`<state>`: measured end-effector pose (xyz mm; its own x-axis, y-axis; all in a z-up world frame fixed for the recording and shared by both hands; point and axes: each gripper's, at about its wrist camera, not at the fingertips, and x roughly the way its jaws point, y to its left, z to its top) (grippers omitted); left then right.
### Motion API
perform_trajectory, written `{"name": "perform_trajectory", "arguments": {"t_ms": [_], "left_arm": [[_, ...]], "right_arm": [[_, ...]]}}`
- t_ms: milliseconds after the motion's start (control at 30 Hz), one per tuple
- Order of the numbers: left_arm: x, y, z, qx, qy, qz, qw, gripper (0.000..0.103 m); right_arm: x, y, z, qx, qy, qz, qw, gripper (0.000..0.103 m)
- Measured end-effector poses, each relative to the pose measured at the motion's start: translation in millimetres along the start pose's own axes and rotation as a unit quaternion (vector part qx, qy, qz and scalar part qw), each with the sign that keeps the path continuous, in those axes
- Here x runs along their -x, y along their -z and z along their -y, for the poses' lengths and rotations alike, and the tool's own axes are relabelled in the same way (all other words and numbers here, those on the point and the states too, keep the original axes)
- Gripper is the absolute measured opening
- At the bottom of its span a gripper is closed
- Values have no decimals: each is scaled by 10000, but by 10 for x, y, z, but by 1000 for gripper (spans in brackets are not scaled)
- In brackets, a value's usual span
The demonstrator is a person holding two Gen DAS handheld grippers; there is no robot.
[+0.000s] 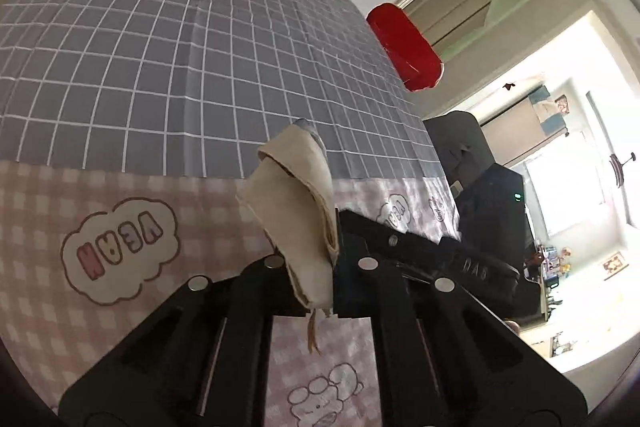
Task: Collect trash
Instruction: 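Grasp the white cloth with the left gripper while the right gripper grasps the newspaper, then carry the cloth and newspaper to the blue bucket with both grippers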
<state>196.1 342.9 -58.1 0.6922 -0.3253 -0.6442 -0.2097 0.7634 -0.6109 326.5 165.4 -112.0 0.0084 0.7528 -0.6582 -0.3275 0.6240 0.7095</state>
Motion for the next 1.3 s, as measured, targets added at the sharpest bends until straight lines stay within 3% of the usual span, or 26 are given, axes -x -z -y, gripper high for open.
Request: {"name": "perform_trajectory", "arguments": {"t_ms": [200, 267, 300, 333, 367, 400, 533, 700, 900, 1067, 1300], "left_arm": [[135, -20, 79, 113, 708, -22, 9974, 6], [145, -8, 129, 19, 654, -9, 9979, 6], [143, 1, 168, -77, 498, 36, 9987, 7], [144, 2, 206, -140, 345, 118, 9992, 7], [165, 20, 247, -232, 100, 237, 9994, 8], [164, 21, 295, -334, -193, 334, 9987, 11], [13, 36, 475, -445, -152, 194, 9987, 12], [-392, 156, 930, -834, -252, -156, 9961, 13], [-814, 359, 1633, -1442, -74, -412, 9887, 13], [-1105, 710, 2311, -2085, 49, -559, 9764, 13], [-1637, 1311, 3312, -2937, 409, -905, 9507, 14]], "right_arm": [[89, 20, 160, -601, -1530, -74, 9864, 94], [110, 39, 128, -594, -1826, -113, 9813, 93], [155, 61, 102, -534, -1941, -69, 9795, 87], [244, 105, 42, -367, -1628, 82, 9859, 64], [294, 124, -16, -197, -1286, 213, 9913, 57], [373, 151, -47, -20, -1107, 358, 9932, 43], [754, 241, 94, -124, -927, 778, 9926, 24], [1145, 416, 166, 2, 122, 1310, 9913, 21], [1783, 695, 414, -87, 1167, 2127, 9701, 20], [2273, 889, 744, -341, 1761, 2672, 9468, 20], [3185, 1354, 1477, -913, 2253, 3261, 9136, 20]]}}
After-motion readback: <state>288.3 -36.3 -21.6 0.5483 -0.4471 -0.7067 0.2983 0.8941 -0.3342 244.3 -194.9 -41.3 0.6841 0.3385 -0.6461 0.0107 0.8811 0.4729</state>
